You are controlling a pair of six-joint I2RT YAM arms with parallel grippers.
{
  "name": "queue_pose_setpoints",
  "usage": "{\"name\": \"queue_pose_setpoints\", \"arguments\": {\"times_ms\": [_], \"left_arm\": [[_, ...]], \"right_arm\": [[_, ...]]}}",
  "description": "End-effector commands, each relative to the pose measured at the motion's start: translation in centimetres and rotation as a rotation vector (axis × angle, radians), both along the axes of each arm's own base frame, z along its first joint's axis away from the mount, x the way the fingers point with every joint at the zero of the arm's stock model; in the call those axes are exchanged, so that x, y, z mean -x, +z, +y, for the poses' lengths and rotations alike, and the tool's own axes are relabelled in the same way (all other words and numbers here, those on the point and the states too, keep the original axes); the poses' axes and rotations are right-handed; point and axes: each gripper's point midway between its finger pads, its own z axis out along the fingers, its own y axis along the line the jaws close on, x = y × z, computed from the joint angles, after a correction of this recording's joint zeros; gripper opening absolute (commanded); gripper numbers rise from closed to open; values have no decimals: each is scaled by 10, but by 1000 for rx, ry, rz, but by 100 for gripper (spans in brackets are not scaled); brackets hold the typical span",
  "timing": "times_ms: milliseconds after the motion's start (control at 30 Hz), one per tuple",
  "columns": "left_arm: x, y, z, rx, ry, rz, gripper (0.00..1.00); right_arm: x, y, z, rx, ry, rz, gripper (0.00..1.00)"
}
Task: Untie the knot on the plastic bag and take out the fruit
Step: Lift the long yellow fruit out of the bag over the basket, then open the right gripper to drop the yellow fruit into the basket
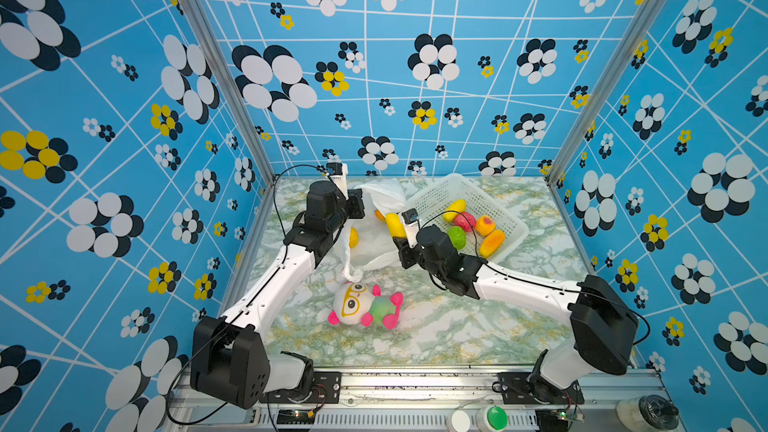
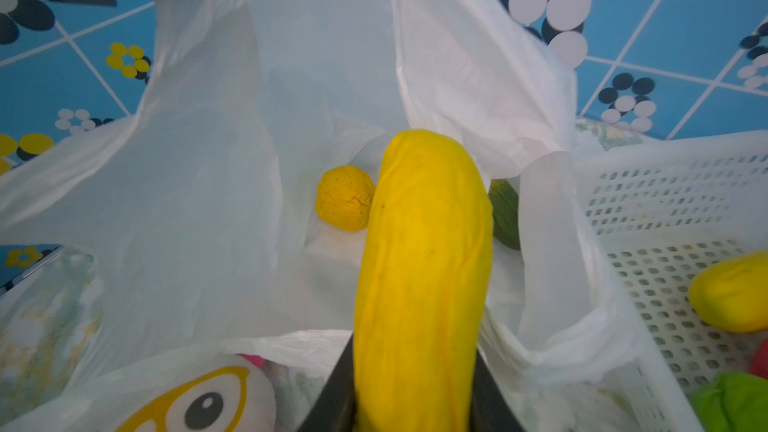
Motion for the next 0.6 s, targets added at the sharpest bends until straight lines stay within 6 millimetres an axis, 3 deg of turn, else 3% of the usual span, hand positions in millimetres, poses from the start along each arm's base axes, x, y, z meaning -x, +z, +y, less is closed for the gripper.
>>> {"name": "queue_pose_setpoints", "arguments": {"times_ms": [0,133,233,433,567], "left_arm": [[6,5,1,-14,1,-18,0],[6,5,1,-13,1,-18,0],[7,6,2,-12,1,-21,0],[7,5,2,-13,3,-19,0],[7,5,2,-14,4,-20,0]], "right_arm": [[-19,33,-44,-73,-173,-124,22],[-39,25,-102,-165,-352,-80,23],[-58,5,-139,-206,-483,8,24],[-85,-59,-201,-251,-745,250,21],[-90,-104,-220,-265,-857,399,17]]}}
